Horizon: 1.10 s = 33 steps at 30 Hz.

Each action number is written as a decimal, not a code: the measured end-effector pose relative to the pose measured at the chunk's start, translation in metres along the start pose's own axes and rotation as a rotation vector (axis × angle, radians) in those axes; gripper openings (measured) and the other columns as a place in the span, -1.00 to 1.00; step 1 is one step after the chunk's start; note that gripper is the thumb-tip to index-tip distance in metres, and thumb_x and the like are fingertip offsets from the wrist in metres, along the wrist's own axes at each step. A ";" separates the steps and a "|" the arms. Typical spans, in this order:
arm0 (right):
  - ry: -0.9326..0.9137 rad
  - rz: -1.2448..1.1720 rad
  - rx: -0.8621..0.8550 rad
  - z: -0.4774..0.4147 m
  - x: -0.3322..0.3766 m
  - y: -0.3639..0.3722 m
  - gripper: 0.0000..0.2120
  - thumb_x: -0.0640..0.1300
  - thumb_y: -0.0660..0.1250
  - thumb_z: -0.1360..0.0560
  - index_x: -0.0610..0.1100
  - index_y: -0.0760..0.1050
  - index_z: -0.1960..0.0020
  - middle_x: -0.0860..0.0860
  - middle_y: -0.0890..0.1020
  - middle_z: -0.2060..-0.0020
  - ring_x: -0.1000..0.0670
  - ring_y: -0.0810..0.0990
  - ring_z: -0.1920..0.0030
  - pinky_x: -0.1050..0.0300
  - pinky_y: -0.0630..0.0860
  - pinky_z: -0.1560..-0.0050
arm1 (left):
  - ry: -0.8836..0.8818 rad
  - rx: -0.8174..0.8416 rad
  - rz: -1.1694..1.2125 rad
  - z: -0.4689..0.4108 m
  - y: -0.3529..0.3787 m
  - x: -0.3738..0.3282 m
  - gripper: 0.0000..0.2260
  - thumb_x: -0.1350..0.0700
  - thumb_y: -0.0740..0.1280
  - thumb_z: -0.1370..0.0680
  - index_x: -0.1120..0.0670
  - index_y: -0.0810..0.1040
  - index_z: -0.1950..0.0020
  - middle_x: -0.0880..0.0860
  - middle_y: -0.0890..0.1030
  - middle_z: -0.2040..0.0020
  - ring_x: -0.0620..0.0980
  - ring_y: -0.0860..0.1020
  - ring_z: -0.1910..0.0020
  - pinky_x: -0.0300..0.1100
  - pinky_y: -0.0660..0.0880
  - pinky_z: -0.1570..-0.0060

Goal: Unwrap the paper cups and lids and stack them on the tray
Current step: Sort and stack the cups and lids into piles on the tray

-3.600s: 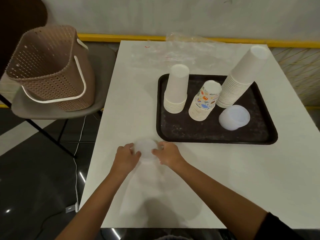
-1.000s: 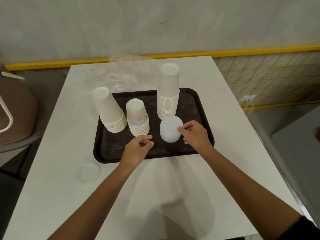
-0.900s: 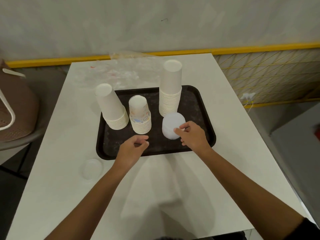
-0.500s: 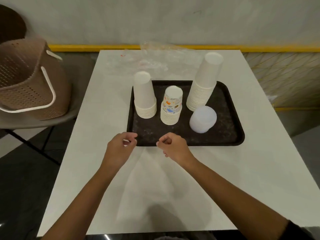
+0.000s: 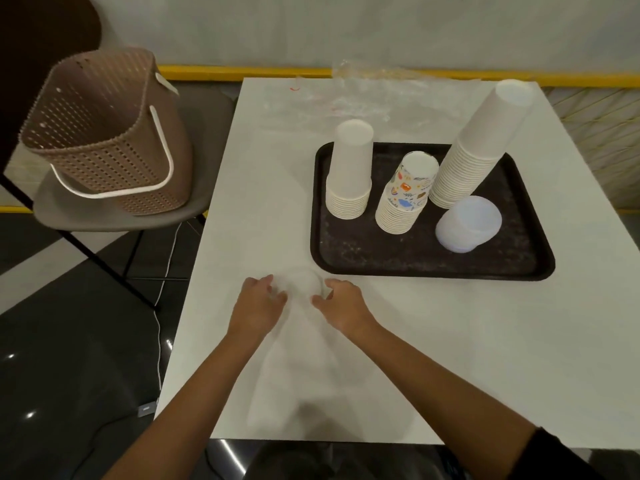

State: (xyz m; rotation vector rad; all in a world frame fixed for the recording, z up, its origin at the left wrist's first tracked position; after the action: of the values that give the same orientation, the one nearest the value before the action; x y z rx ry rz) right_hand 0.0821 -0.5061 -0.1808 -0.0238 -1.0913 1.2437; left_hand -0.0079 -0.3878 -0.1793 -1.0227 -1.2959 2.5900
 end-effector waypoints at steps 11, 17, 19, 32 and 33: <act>-0.009 -0.081 -0.064 0.000 0.013 0.016 -0.63 -0.15 0.27 -0.54 -0.16 0.33 -0.32 -0.10 0.35 -0.28 -0.04 0.50 -0.13 0.25 0.40 -0.18 | 0.046 -0.032 0.048 -0.002 0.006 0.000 -0.63 0.22 0.28 -0.54 0.16 0.39 -0.35 0.17 0.37 -0.26 0.11 0.52 -0.09 -0.18 0.40 -0.14; -0.013 -0.113 -0.059 0.000 0.009 0.014 -0.67 -0.23 0.28 -0.53 -0.16 0.36 -0.28 -0.12 0.38 -0.24 -0.02 0.49 -0.10 0.31 0.39 -0.11 | 0.038 -0.057 0.087 -0.001 0.004 0.006 -0.63 0.29 0.29 -0.51 0.17 0.44 -0.32 0.20 0.45 -0.20 0.12 0.51 -0.11 -0.18 0.39 -0.17; -0.020 -0.109 -0.064 0.001 0.007 0.012 -0.68 -0.24 0.28 -0.53 -0.15 0.37 -0.26 -0.12 0.41 -0.22 0.03 0.46 -0.04 0.35 0.35 -0.04 | 0.040 -0.070 0.111 0.001 0.003 0.006 -0.65 0.29 0.31 -0.50 0.17 0.47 -0.29 0.19 0.47 -0.17 0.08 0.52 -0.05 -0.22 0.39 -0.11; 0.021 -0.077 -0.209 0.017 -0.033 -0.050 -0.68 -0.17 0.29 -0.53 -0.12 0.38 -0.27 -0.06 0.43 -0.24 -0.01 0.49 -0.17 0.25 0.43 -0.19 | 0.160 -0.111 0.003 0.026 0.030 -0.066 -0.74 0.17 0.36 -0.49 0.17 0.53 -0.17 0.13 0.51 -0.09 -0.06 0.47 0.11 -0.29 0.38 0.08; 0.038 -0.074 -0.220 0.017 -0.038 -0.059 -0.66 -0.15 0.29 -0.53 -0.12 0.37 -0.29 -0.06 0.43 -0.25 -0.02 0.48 -0.19 0.23 0.43 -0.21 | 0.182 -0.106 -0.032 0.027 0.035 -0.078 -0.75 0.15 0.35 -0.50 0.16 0.52 -0.17 0.11 0.50 -0.11 -0.06 0.46 0.10 -0.29 0.38 0.07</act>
State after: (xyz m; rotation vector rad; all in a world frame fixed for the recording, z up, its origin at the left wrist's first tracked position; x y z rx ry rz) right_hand 0.1175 -0.5668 -0.1638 -0.1723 -1.1810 1.0491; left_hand 0.0444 -0.4551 -0.1516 -1.2118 -1.4024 2.3632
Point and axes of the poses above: each hand's wrist, its own z-axis away from the middle knuckle, its own y-axis out of the palm, x = y × z, the point moved 4 cm from there along -z, towards the middle knuckle
